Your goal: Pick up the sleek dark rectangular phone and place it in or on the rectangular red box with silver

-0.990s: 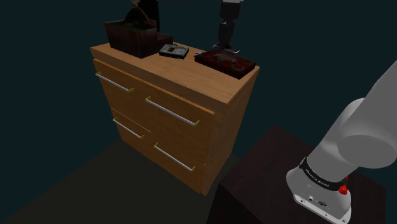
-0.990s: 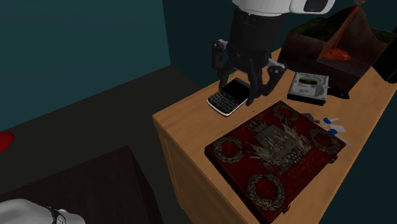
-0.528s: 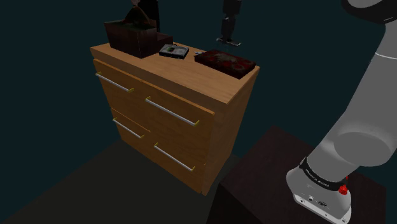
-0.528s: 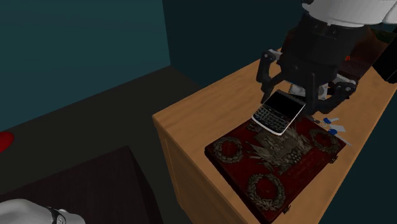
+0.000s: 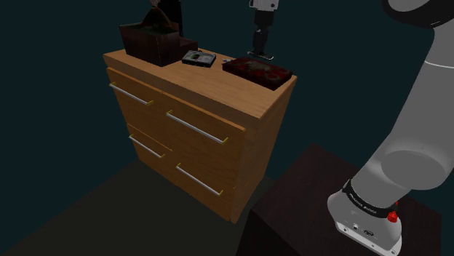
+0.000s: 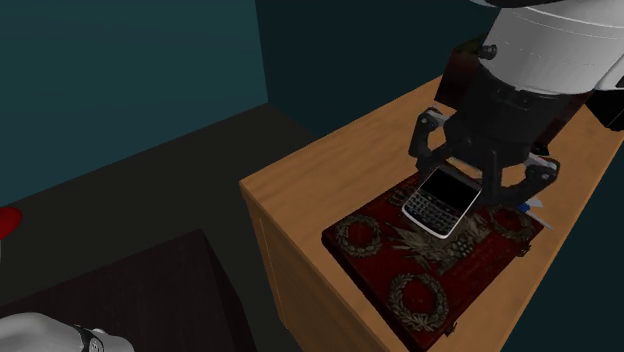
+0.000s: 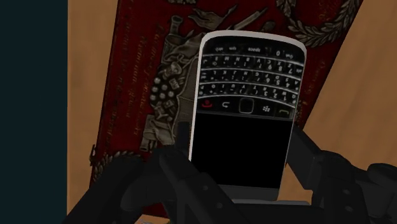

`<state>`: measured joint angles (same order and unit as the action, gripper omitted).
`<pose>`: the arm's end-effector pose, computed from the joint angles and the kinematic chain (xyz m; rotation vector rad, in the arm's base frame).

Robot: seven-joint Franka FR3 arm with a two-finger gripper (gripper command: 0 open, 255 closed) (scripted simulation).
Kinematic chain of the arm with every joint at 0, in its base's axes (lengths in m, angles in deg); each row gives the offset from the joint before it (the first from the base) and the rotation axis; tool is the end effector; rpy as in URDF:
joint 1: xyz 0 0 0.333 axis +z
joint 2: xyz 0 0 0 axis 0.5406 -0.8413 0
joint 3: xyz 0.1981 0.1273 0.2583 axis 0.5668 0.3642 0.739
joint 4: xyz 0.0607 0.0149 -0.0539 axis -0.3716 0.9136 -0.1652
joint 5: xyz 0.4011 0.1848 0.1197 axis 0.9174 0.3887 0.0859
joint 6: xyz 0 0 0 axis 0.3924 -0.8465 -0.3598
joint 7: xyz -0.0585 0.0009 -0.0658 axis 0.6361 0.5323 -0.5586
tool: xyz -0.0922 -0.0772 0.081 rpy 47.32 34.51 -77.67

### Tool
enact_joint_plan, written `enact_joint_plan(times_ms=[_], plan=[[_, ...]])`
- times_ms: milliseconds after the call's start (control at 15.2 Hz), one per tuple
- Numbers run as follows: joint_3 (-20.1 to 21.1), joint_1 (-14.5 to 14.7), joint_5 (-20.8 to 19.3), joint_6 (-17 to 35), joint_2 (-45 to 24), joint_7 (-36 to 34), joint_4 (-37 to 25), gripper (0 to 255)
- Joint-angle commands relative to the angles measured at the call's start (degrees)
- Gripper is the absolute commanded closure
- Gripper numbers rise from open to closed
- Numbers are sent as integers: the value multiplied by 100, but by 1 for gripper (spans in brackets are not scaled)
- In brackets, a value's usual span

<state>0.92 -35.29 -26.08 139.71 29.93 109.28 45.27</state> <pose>0.6711 -0.1668 0.5033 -3.0405 -0.5442 0.0577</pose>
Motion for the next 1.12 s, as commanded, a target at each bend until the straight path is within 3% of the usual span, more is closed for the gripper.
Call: enact_joint_plan(times_ms=[0,330,858,924,1056], plan=[[2,5,1,160,5,7,163,255],[8,13,11,537,-16,24,520,255],[9,13,12,565,-19,26,545,255],[9,13,12,565,-19,26,545,0],[9,13,12,565,-19,26,545,0]])
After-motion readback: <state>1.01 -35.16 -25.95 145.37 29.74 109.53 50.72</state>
